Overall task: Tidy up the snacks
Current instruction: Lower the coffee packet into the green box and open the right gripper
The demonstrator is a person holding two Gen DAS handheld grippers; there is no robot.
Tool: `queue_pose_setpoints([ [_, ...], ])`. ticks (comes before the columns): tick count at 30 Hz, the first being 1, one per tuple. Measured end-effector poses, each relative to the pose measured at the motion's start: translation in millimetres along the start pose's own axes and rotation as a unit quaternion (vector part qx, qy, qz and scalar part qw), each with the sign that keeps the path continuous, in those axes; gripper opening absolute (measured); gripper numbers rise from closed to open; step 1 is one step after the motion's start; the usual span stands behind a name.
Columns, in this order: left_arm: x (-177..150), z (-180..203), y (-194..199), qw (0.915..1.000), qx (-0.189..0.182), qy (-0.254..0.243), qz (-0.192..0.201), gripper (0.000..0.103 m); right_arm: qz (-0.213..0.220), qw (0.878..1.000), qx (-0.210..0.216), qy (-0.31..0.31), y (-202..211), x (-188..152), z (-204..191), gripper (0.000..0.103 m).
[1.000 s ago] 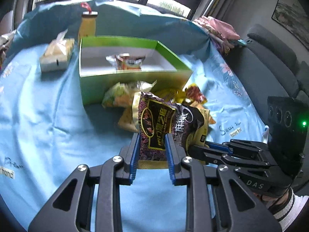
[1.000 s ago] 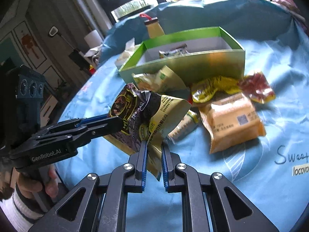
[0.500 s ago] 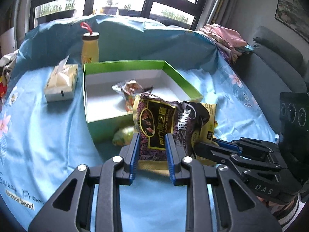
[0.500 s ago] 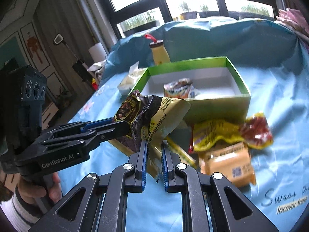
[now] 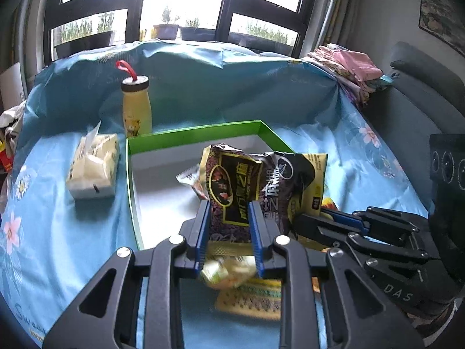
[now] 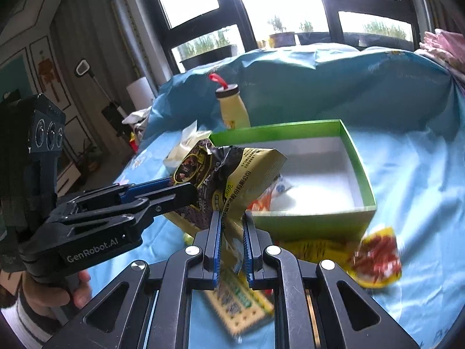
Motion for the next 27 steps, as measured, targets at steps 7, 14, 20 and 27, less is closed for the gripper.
queue_pose_setpoints([
  [7, 19.4, -10.3, -28.1, 0.9999, 0.013, -0.005, -0.008, 0.024, -0.003, 1.000, -0.004, -0.005, -25.3, 24.8, 13.5, 0.015],
  [14, 24.1, -17.6, -55.7, 0.9993, 0.026, -0.001, -0.026, 0.024, -0.022, 1.000, -0.014, -0.011, -52.9, 35.4, 26.3, 0.015],
  [20, 17.4, -22.9, -79.3, 0.9977, 0.039, -0.002, -0.056, 0.024, -0.051, 0.998, -0.019, -0.021, -76.7, 30.6, 37.1, 0.015],
  [27, 15.4, -32.7, -98.1, 0.9951, 0.054, 0.002, -0.083, 0.028, -0.078, 0.996, -0.014, -0.035, -97.9, 30.6, 47.9, 0.015],
])
Point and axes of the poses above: each gripper's, at about its wrist camera, not at the fingertips, and y roughly against the way its jaws point, z to its right, x to its top, the point moved 5 cm from there along -y, roughly the way its jaws point, and after that the axes turned 1 degree about x, right-handed, at the moved point
